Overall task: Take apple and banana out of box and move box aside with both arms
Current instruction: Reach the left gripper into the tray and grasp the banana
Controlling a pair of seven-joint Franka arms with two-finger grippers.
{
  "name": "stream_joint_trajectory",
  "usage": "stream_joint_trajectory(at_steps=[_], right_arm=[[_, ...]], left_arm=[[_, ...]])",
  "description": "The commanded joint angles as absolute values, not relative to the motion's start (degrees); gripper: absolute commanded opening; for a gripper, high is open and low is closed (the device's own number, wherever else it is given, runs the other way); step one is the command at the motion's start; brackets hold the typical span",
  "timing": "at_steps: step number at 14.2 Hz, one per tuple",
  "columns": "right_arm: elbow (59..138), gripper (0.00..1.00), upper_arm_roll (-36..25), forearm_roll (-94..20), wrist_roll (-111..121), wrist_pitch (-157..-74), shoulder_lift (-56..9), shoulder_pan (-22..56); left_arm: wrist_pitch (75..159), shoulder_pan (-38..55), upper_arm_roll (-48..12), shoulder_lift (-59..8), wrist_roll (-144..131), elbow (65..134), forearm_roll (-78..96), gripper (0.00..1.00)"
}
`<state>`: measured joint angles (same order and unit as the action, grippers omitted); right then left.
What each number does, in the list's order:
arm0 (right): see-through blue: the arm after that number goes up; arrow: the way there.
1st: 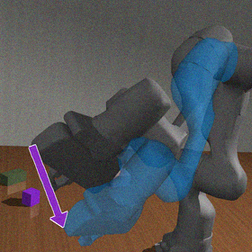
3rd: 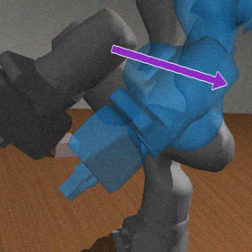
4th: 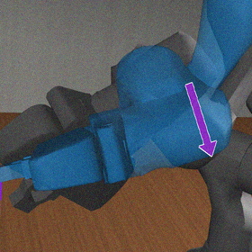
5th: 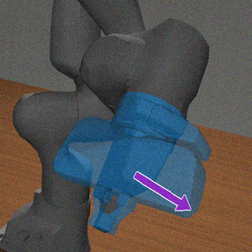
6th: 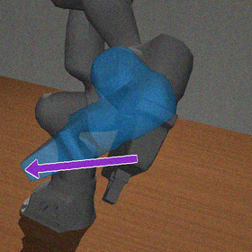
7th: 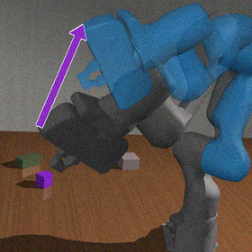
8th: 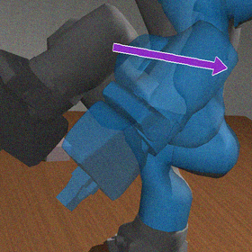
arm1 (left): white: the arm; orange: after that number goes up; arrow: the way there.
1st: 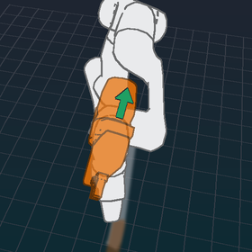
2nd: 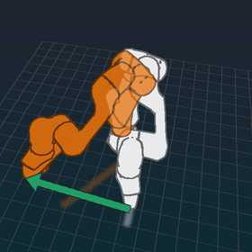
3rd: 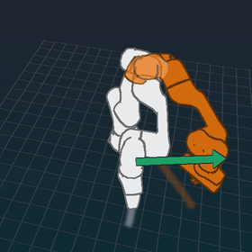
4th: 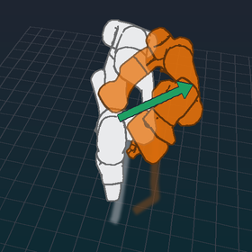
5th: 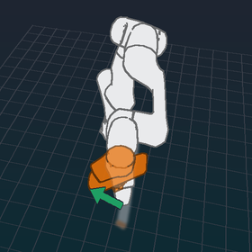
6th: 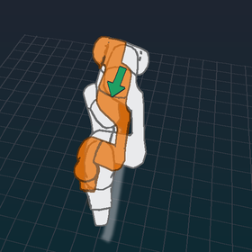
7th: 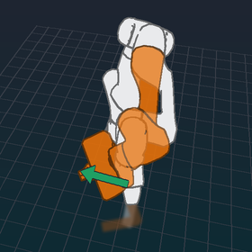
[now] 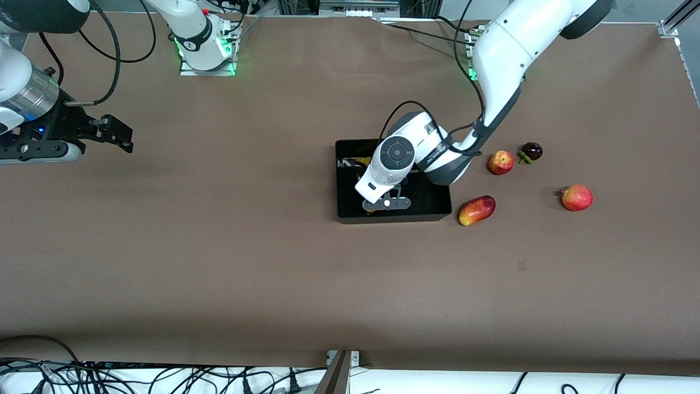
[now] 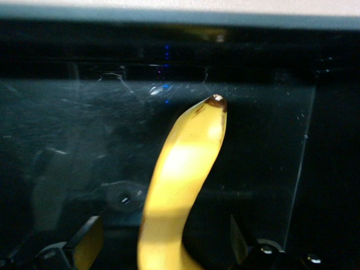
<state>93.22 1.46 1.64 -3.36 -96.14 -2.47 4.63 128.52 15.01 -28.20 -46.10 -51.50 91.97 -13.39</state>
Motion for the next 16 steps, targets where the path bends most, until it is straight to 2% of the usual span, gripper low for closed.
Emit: stream_joint_trajectory(at_steps=[1, 3, 5, 8, 13, 16], right_arm=[[92.37, 1.00, 1.76, 0.97, -3.43, -95.19, -2.37, 4.39], [92.37, 1.00, 1.76, 0.97, -3.43, -95.19, -2.37, 4.39], [92.37, 1.00, 1.76, 0.97, -3.43, -95.19, -2.37, 4.39], [92.37, 1.00, 1.67, 0.97, -3.43, -95.19, -2.37, 4.39], [92.37, 1.00, 1.67, 0.97, -3.43, -95.19, -2.37, 4.39], [92.37, 1.00, 1.76, 1.05, -3.43, -95.19, -2.46, 4.39]], left_arm=[[130.78, 16.35, -27.42, -48.60, -54.05, 90.53, -16.52, 1.00], [130.78, 16.52, -27.33, -48.60, -54.05, 91.31, -16.70, 0.41], [130.78, 16.70, -26.81, -48.78, -53.96, 91.85, -16.79, 0.15], [129.99, 15.91, -26.89, -47.56, -53.88, 91.50, -16.79, 0.01], [114.20, 13.54, -27.68, -39.83, -53.18, 87.02, -15.56, 0.02], [107.43, 10.82, -28.74, -36.92, -52.39, 84.39, -12.41, 0.02]])
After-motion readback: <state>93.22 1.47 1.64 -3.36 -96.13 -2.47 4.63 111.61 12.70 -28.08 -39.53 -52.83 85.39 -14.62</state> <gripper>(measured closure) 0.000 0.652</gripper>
